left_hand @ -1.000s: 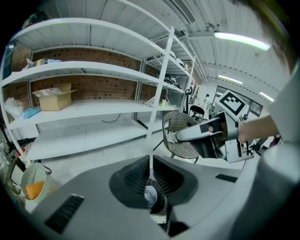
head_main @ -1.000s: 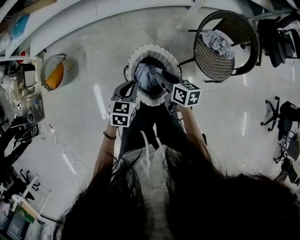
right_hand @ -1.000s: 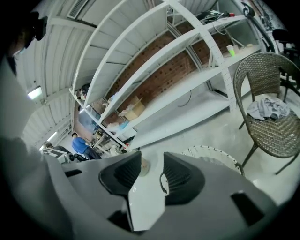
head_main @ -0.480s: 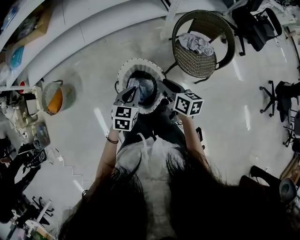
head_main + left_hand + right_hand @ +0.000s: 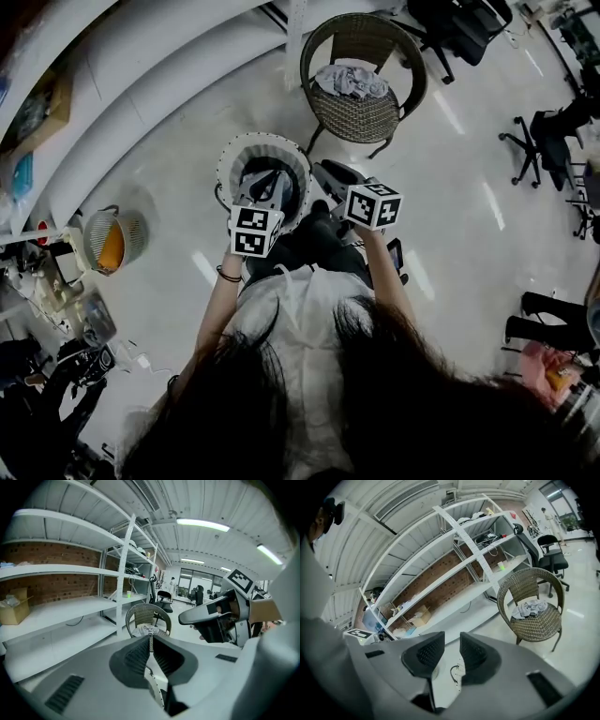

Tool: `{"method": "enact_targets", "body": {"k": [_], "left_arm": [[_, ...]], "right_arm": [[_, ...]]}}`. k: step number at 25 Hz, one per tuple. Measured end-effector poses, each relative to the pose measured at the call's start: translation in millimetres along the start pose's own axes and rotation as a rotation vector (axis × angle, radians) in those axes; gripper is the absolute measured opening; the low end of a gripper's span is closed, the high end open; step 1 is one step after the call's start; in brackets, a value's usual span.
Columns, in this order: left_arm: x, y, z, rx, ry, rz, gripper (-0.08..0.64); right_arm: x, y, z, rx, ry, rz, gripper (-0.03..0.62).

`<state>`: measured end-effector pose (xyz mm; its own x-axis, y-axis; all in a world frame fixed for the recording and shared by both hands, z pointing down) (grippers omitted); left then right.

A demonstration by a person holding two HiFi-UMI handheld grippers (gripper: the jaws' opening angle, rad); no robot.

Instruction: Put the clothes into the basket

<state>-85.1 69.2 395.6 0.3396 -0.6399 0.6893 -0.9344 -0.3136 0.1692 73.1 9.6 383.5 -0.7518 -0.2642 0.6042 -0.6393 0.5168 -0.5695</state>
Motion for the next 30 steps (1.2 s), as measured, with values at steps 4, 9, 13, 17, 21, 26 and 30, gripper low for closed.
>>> {"method": "enact_targets", "body": {"k": [4,9,13,17,21,26,30], "left_arm": [[8.5,-11.9,9.6,0.038,-0.007,-0.038,0.029],[20.5,-27.1,23.6,0.077,-0.009,-0.082,0.029],[31.5,-35.2,33.9,0.101,-0.008,-0.104,0.029],[45.5,-42.9,45.1,0.117,0.004,-0.119,0.029],[67.8,-49.4,61.3,0.132,0.022,-0.121,0.029],[113.4,-46.6,90.9,0.132,0.050,-0.101,0.029],[151.4,-45.7,118.9,0.093,0.078,-0.082,0.029]], "right_arm": [[-10.8,-8.4,-0.3,0.022,-0.024,-0.029,0.103],[-22.2,-20.3,2.4,0.042,-0.039,-0.060,0.101],[-28.2,-31.5,6.0,0.061,-0.050,-0.074,0.100],[-32.7,-48.2,12.2,0.087,-0.058,-0.080,0.100],[-36.0,-74.8,25.7,0.111,-0.074,-0.086,0.100],[-35.6,-125.4,61.3,0.106,-0.088,-0.123,0.100],[-32.4,-172.2,90.5,0.102,-0.051,-0.127,0.100]]}}
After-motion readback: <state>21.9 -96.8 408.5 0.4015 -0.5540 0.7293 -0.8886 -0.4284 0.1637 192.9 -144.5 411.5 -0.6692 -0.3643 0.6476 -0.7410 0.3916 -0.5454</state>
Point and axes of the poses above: the fingertips, and each gripper's own axes: x forward along the fingers, y to its left, z out of its top, the point moved 6 cm from there along -x, backward along the fingers, and after that the axes turned 15 degrees about y, right-handed, at the moved point
